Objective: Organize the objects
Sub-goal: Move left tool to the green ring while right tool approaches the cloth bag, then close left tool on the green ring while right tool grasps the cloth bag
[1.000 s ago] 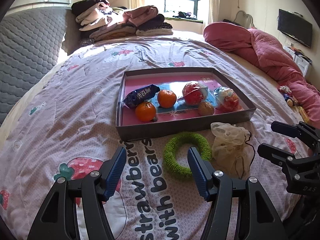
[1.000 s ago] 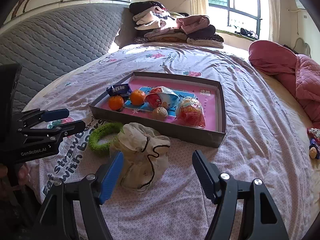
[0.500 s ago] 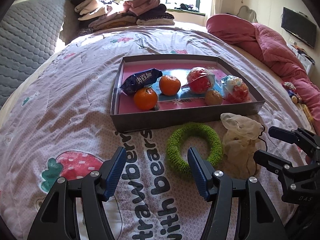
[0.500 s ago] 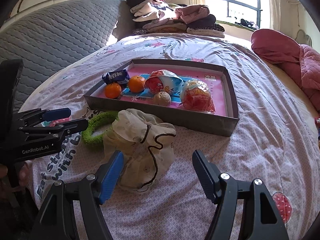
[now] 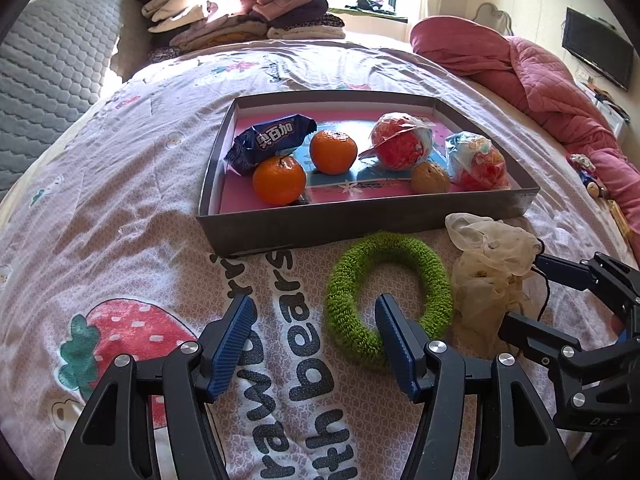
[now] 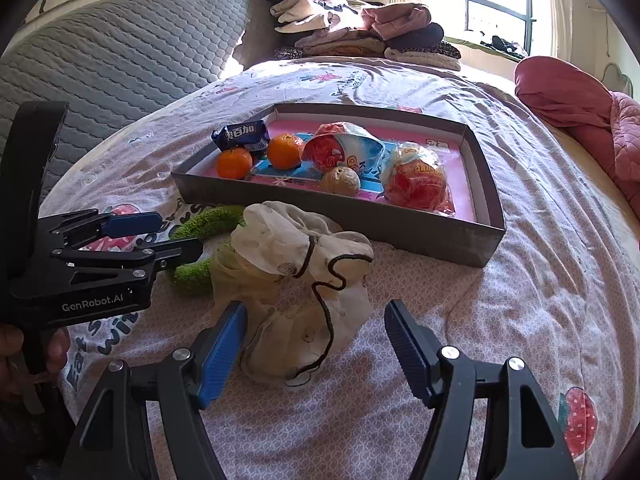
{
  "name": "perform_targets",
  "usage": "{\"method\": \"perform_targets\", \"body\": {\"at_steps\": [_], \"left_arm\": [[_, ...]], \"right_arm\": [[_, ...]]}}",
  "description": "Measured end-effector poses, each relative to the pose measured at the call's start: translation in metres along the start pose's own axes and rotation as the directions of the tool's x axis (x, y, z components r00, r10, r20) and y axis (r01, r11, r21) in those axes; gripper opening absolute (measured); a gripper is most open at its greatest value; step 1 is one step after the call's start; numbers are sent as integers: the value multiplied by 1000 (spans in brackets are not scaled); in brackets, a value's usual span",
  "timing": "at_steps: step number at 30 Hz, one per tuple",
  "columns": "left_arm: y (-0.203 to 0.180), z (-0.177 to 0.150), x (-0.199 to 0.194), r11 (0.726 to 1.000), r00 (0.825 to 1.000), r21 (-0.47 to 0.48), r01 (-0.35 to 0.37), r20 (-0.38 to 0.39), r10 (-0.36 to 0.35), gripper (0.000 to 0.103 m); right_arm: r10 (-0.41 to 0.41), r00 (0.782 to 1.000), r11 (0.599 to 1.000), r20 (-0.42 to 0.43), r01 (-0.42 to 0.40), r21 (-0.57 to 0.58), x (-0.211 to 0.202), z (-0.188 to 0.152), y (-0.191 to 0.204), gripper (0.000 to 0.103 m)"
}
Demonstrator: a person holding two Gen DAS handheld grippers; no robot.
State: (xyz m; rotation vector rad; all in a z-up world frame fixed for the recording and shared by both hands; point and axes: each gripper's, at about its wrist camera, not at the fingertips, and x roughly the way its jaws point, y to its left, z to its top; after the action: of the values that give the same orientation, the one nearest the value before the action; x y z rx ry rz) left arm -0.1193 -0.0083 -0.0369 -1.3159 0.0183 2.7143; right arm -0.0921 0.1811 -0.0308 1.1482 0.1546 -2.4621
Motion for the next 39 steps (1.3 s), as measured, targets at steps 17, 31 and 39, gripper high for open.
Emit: {"method": "perform_targets", "body": {"at_steps": [17,31,39], "left_arm": [[-7,4,14,996,996,35,85,1,-86,23],[-7,5,10,993,993,17,118,26,-118,13],[-6,4,3,993,992,10,115,50,-116,13]], "right_arm": [[69,998,997,-1,-69,24,12,0,-2,43],[126,992,991,21,-127,51,6,-2,-9,16],[110,991,992,73,-114,53,-4,1,-13,15]]}}
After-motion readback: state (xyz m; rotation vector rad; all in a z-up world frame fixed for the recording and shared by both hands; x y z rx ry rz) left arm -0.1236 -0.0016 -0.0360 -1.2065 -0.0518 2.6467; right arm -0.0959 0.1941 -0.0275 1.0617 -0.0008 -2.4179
